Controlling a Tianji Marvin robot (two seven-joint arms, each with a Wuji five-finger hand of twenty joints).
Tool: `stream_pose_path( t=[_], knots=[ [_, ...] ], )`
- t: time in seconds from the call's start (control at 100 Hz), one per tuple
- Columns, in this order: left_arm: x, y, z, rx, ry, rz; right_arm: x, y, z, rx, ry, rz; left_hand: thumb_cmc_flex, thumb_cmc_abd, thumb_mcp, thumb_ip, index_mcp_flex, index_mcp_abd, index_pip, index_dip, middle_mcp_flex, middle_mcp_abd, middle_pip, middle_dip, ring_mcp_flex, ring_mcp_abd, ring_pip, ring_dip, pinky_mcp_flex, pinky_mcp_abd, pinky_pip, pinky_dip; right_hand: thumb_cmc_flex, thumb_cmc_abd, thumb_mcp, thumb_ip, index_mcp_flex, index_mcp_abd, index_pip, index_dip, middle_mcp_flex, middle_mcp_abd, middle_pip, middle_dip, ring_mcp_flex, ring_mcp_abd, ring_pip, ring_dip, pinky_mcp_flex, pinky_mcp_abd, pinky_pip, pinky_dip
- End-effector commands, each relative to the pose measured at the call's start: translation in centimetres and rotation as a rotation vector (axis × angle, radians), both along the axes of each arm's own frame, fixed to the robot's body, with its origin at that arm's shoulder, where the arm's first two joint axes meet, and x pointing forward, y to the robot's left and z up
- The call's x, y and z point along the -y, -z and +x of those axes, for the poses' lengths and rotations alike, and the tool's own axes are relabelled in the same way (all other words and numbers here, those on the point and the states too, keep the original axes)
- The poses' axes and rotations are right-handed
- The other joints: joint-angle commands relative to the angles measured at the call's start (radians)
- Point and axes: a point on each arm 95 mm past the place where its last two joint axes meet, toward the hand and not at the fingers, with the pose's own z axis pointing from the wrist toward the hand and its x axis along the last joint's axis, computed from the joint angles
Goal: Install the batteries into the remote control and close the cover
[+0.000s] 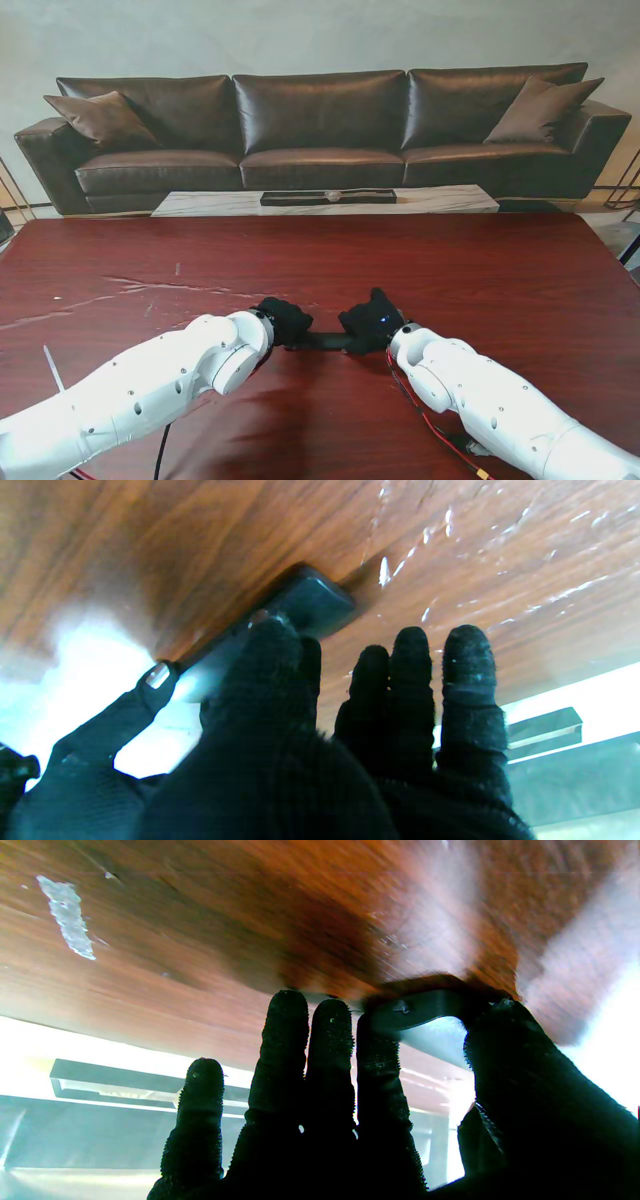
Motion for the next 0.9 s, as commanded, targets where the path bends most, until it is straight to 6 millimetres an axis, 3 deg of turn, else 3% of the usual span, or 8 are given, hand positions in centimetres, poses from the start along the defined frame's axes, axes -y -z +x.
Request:
stream_pose_path(
  t=[0.0, 0.08, 0.22, 0.36, 0.57, 0.89],
  knots=[
    [0.3, 0.0, 0.0, 0.008, 0.010, -0.017, 0.8, 1.8, -0.9, -0.042, 0.010, -0.034, 0.053, 0.015, 0.019, 0.048, -0.001, 0.000, -0.032, -0.013, -0.015, -0.006, -0.004, -0.001, -0.007, 0.023, 0.005, 0.001, -0.003, 0.024, 0.021, 0.013, 0.156, 0.110, 0.087, 0.116, 0.060, -0.169, 0.099, 0.031, -0.006, 0.009, -0.051, -0.029, -0.019, -0.007, 0.000, -0.006, -0.020, 0.019, -0.001, 0.007],
    [0.5, 0.0, 0.0, 0.017, 0.013, -0.032, 0.8, 1.8, -0.9, -0.042, 0.010, -0.034, 0.038, 0.019, 0.016, 0.048, -0.015, 0.022, -0.113, -0.055, -0.018, -0.008, -0.007, -0.004, -0.010, 0.025, 0.003, 0.000, -0.016, 0.032, 0.012, 0.011, 0.156, 0.111, 0.087, 0.116, 0.061, -0.168, 0.098, 0.031, -0.006, 0.008, -0.051, -0.029, -0.019, -0.007, 0.000, -0.006, -0.021, 0.019, -0.001, 0.007],
    [0.9, 0.4, 0.1, 0.006, 0.002, -0.040, 0.8, 1.8, -0.9, -0.041, 0.010, -0.033, -0.050, 0.100, 0.008, 0.050, -0.002, 0.102, -0.458, -0.202, -0.045, 0.000, -0.039, -0.031, -0.026, 0.036, -0.019, -0.010, -0.031, 0.038, -0.002, 0.012, 0.156, 0.111, 0.086, 0.116, 0.061, -0.167, 0.098, 0.031, -0.006, 0.008, -0.051, -0.029, -0.020, -0.006, 0.000, -0.006, -0.021, 0.019, -0.001, 0.007],
    [1.0, 0.6, 0.2, -0.005, -0.016, -0.024, 0.9, 1.7, -0.9, -0.039, 0.011, -0.032, -0.104, 0.102, 0.003, 0.046, 0.007, 0.155, -0.593, -0.247, -0.074, 0.013, -0.056, -0.040, -0.042, 0.039, -0.028, -0.011, -0.043, 0.038, -0.008, 0.017, 0.157, 0.110, 0.086, 0.116, 0.061, -0.168, 0.099, 0.031, -0.006, 0.008, -0.051, -0.029, -0.020, -0.008, 0.000, -0.006, -0.022, 0.019, -0.001, 0.007],
    [0.8, 0.9, 0.3, -0.016, -0.035, 0.000, 0.8, 1.7, -0.9, -0.040, 0.010, -0.031, -0.122, 0.098, 0.005, 0.044, 0.018, 0.180, -0.653, -0.249, -0.085, 0.023, -0.058, -0.037, -0.041, 0.037, -0.024, -0.006, -0.039, 0.034, -0.008, 0.021, 0.157, 0.111, 0.086, 0.116, 0.061, -0.169, 0.099, 0.031, -0.006, 0.009, -0.051, -0.028, -0.019, -0.008, 0.000, -0.006, -0.021, 0.018, -0.002, 0.007],
    [0.9, 1.1, 0.4, -0.024, -0.041, 0.015, 0.8, 1.7, -0.9, -0.040, 0.010, -0.029, -0.087, 0.087, 0.010, 0.045, 0.089, 0.152, -0.628, -0.212, -0.033, 0.012, -0.017, -0.017, 0.000, 0.027, 0.012, 0.009, 0.000, 0.020, 0.005, 0.016, 0.156, 0.113, 0.084, 0.117, 0.060, -0.168, 0.098, 0.031, -0.007, 0.008, -0.051, -0.028, -0.020, -0.007, 0.000, -0.006, -0.022, 0.019, -0.002, 0.007]
  ],
)
